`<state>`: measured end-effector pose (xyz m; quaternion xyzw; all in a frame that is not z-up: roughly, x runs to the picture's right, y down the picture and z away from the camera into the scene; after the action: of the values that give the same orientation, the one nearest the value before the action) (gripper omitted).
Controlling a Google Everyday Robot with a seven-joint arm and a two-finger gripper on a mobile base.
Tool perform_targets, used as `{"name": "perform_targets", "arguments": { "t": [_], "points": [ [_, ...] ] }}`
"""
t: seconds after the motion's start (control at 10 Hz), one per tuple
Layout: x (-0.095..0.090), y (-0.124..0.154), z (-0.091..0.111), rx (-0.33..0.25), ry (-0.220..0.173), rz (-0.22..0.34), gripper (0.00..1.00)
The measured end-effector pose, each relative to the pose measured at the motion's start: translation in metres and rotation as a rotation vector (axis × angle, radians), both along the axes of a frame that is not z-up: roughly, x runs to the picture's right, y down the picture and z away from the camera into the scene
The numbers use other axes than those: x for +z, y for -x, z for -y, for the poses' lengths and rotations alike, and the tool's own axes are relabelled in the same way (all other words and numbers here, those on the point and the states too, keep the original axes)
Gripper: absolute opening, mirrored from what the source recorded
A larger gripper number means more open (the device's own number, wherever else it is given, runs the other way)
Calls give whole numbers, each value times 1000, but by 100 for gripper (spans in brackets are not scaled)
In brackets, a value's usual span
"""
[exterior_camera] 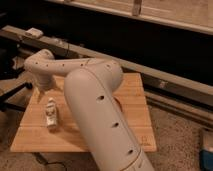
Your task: Place the bottle in the ceramic bowl
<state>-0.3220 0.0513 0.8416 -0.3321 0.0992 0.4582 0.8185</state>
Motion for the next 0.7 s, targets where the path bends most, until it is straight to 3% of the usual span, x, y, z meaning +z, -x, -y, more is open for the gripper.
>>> {"name": "perform_targets", "arguments": {
  "t": [0.3,0.7],
  "points": [
    [5,-13,-24,11,30,-25,80],
    [-1,-2,-52,18,66,10,80]
  ]
}}
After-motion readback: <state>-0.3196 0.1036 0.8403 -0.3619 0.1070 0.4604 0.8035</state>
